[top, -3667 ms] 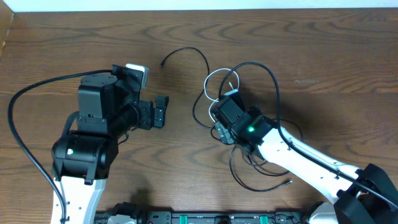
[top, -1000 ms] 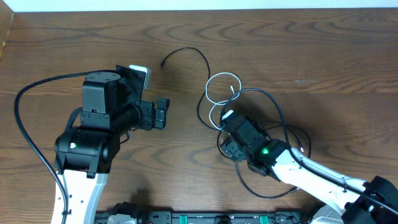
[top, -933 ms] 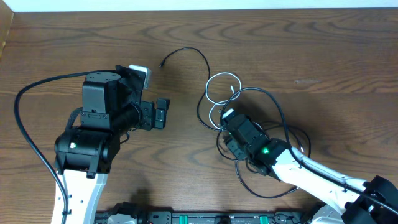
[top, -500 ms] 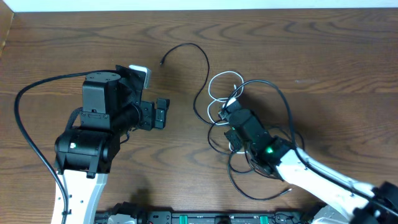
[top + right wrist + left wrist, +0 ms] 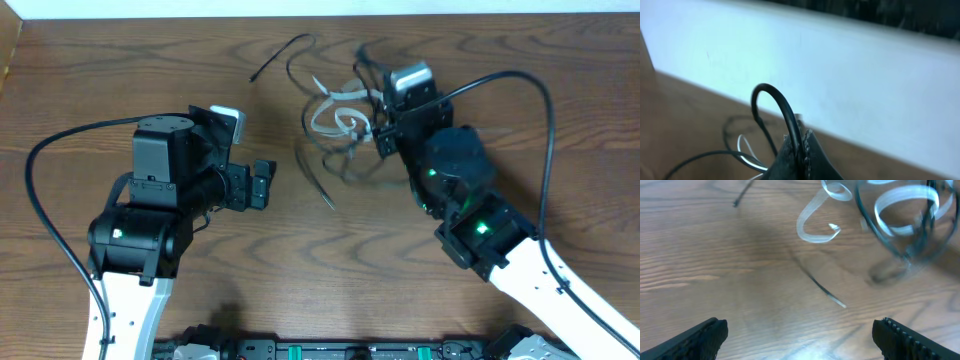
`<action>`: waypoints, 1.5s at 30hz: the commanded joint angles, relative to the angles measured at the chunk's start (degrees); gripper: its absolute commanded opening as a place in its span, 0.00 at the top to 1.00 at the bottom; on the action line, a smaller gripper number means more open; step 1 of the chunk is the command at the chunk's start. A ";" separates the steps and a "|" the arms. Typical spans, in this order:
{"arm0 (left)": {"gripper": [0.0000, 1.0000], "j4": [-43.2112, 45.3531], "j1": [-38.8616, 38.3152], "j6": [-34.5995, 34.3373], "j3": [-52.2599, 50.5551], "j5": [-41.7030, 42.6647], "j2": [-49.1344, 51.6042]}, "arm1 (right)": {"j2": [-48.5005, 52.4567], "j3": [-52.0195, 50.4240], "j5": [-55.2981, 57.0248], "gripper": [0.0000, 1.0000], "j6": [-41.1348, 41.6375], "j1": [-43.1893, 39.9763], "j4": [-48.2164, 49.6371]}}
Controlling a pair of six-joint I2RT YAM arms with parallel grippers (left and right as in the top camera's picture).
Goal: Untangle cables
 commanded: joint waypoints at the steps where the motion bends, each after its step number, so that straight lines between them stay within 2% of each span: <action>1: 0.02 -0.07 -0.33 0.76 0.39 5.95 1.60 | -0.46 5.05 -2.91 0.99 -2.75 -0.28 0.57; 7: 0.02 1.88 -3.93 1.22 0.39 9.88 6.23 | -0.46 7.52 -5.16 0.99 -2.73 -0.04 -0.02; 12: 0.02 7.96 -9.44 3.32 0.39 10.58 11.28 | -0.46 7.50 -5.27 0.99 -2.75 0.85 -0.26; 17: 0.02 15.28 -13.62 7.52 0.39 18.18 13.60 | -0.52 7.50 -5.25 0.99 -3.45 1.11 -1.33; 26: 0.02 19.30 -15.91 7.72 0.39 18.73 14.23 | -1.55 7.52 -5.29 0.99 -3.58 1.11 -1.53; 37: 0.02 24.46 -19.91 7.65 0.39 20.59 20.85 | -6.64 7.52 -5.31 0.99 -4.50 3.19 -2.03; 45: 0.02 29.11 -20.02 7.08 0.39 20.57 23.39 | -9.03 7.52 -5.31 0.99 -4.85 3.76 -5.01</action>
